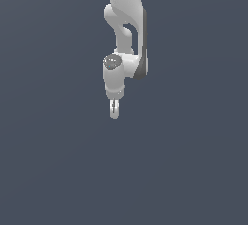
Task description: Pick up the object and move it to a goal position.
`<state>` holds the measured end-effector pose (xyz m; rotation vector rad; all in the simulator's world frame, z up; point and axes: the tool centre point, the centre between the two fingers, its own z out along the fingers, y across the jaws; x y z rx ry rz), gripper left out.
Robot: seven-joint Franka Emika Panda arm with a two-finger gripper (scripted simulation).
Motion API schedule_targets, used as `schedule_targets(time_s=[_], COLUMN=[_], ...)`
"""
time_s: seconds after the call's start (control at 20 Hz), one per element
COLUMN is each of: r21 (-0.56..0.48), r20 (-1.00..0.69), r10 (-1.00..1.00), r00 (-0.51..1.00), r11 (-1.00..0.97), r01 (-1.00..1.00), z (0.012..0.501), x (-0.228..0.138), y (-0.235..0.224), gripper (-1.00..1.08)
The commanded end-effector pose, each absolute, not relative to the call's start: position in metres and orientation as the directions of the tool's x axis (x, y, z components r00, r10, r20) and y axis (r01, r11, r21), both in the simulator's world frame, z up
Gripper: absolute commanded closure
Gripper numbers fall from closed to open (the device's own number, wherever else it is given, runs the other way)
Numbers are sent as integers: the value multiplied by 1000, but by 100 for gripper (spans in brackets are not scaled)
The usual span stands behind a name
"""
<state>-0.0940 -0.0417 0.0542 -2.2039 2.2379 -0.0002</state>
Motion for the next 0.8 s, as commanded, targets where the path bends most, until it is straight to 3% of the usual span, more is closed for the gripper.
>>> schedule_targets(time_s=[0.0, 0.55, 0.6, 0.75], r21=[0, 0, 0, 0], r20=[0, 0, 0, 0], r10=[-1000, -1000, -1000, -1000], r00=[-16, -20, -20, -20], r11=[16, 20, 20, 20], r01=[-1000, -1000, -1000, -1000], z=[45, 13, 13, 13], x=[-95, -95, -95, -95], y=[-42, -42, -42, -42], gripper=[-92, -92, 108, 108])
